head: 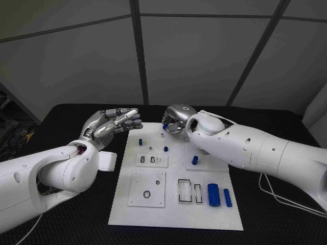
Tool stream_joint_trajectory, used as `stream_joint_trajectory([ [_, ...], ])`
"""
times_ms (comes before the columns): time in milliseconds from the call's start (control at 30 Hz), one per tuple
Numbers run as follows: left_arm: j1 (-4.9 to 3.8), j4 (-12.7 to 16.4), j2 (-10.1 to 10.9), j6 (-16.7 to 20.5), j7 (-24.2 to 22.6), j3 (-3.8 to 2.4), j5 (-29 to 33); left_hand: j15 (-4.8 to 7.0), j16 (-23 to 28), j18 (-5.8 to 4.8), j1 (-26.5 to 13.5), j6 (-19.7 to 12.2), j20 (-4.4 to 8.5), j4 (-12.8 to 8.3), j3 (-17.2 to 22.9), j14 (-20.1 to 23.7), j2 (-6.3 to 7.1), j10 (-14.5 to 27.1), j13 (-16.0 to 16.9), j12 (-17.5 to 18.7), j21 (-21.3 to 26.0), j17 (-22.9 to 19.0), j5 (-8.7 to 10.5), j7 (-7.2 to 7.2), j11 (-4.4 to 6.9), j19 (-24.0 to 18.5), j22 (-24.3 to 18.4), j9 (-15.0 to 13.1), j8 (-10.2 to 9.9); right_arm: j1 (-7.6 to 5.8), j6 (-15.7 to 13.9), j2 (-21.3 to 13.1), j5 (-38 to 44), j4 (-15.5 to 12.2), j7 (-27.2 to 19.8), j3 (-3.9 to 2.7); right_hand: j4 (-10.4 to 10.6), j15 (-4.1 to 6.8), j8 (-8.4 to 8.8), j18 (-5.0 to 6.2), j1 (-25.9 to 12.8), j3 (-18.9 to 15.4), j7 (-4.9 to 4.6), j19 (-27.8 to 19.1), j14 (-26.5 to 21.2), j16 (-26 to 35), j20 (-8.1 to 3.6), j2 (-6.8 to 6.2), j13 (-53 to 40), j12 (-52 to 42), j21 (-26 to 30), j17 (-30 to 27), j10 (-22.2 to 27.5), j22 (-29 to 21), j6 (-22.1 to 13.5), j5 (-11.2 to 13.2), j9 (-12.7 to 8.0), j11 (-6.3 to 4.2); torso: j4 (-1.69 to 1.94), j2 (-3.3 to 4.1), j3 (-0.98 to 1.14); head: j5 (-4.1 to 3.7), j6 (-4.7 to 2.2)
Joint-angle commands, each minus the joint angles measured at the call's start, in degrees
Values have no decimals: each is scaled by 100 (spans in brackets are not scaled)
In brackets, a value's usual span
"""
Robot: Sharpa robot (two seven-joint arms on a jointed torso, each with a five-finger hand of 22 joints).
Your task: Assemble the parts on the task board
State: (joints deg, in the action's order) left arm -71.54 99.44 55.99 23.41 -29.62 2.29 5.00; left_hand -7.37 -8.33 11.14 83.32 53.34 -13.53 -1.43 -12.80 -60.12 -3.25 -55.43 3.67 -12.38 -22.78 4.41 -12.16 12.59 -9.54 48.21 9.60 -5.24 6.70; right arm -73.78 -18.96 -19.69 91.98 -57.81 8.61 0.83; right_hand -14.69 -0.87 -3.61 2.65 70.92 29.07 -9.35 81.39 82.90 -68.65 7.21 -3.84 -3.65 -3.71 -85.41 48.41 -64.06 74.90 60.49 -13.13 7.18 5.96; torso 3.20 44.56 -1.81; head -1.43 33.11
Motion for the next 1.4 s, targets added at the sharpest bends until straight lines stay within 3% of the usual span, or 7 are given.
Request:
stream_joint_trajectory([
  [33, -10, 17, 4, -60, -8, -6, -39, -35, 27, -85, -9, 25, -13, -43, 0, -21, -67, -9, -7, 36, -24, -7, 23, -2, -33, 18, -7, 7, -30, -24, 85, 10, -2, 27, 54, -4, 2, -45, 2, 44, 4, 36, -6, -75, -6, 52, 26, -63, 4, 36, 47, -93, 154, -42, -60, 196, -4, 37, -1, 0, -1, 14, 11],
  [600, -17, -6, 14, -52, -4, -6, -39, -39, 41, -86, -12, 19, -15, -60, -13, -19, -72, -3, -8, 53, -22, -10, 31, 4, -39, 12, -11, 13, -46, -29, -336, -225, -136, -198, -27, -3, 115, -151, -7, 152, 246, -383, -68, -378, -107, 347, 141, -261, -5, 15, 307, -611, 1052, -603, -572, 327, -52, 169, -22, -3, 7, 21, -3],
  [700, -18, -22, 24, -57, -2, -6, -39, -39, 41, -86, -12, 19, -15, -60, -13, -19, -72, -3, -8, 53, -22, -10, 31, 4, -39, 12, -11, 13, -46, -29, -455, -498, -257, -487, -23, -7, 181, -129, -27, 145, 264, -433, -100, -344, -86, 321, 127, -222, -44, -73, 301, -579, 802, -564, -508, 264, -26, 136, -36, -13, 12, 18, -13],
  [867, -17, -41, 63, -65, 4, -5, -39, -41, 50, -87, -5, 19, -17, -78, -20, -19, -71, -3, -7, 61, -21, -11, 35, 3, -40, 7, -14, 15, -53, -26, -712, -1195, -831, -1133, 201, -213, 410, 54, 9, -32, 71, -428, 14, 204, 61, -32, -2, -192, -288, -599, -41, -18, -497, 353, -568, 269, -22, -113, -93, -25, 26, 7, -57],
  [967, -17, -58, 84, -67, 7, -5, -39, -41, 51, -87, -4, 19, -17, -80, -21, -19, -71, -3, -7, 62, -21, -11, 35, 3, -40, 7, -15, 15, -54, -25, -623, -1566, -1215, -1406, 392, -286, 612, 237, -11, -115, -73, -563, 168, 446, 145, -276, -191, -343, -524, -885, -200, 360, -1147, 769, -609, 567, -14, -314, -144, -36, 32, 21, -66],
  [1167, -17, -96, 100, -76, 18, -4, -39, -42, 55, -87, -2, 19, -18, -89, -26, -19, -70, -4, -7, 66, -21, -12, 38, 2, -40, 4, -16, 16, -58, -25, 67, -2017, -1426, -1662, 735, -331, 1027, 365, -11, -177, -292, -903, 289, 616, 225, -563, -333, -602, -1047, -1428, -310, 842, -1691, 1073, -682, 683, 1, -451, -188, -46, 52, 16, -67],
  [1400, -16, -145, 80, -93, 10, -4, -39, -42, 55, -87, -2, 19, -18, -89, -26, -19, -70, -4, -7, 66, -21, -12, 38, 2, -40, 4, -16, 16, -58, -24, 543, -2178, -1427, -1664, 967, -343, 2033, 361, -30, -255, 119, -1320, 294, 833, 330, -1182, -359, -720, -4876, -4867, -443, 1878, -1507, 1462, -838, 677, 112, -455, -190, -40, 55, 22, -58],
])
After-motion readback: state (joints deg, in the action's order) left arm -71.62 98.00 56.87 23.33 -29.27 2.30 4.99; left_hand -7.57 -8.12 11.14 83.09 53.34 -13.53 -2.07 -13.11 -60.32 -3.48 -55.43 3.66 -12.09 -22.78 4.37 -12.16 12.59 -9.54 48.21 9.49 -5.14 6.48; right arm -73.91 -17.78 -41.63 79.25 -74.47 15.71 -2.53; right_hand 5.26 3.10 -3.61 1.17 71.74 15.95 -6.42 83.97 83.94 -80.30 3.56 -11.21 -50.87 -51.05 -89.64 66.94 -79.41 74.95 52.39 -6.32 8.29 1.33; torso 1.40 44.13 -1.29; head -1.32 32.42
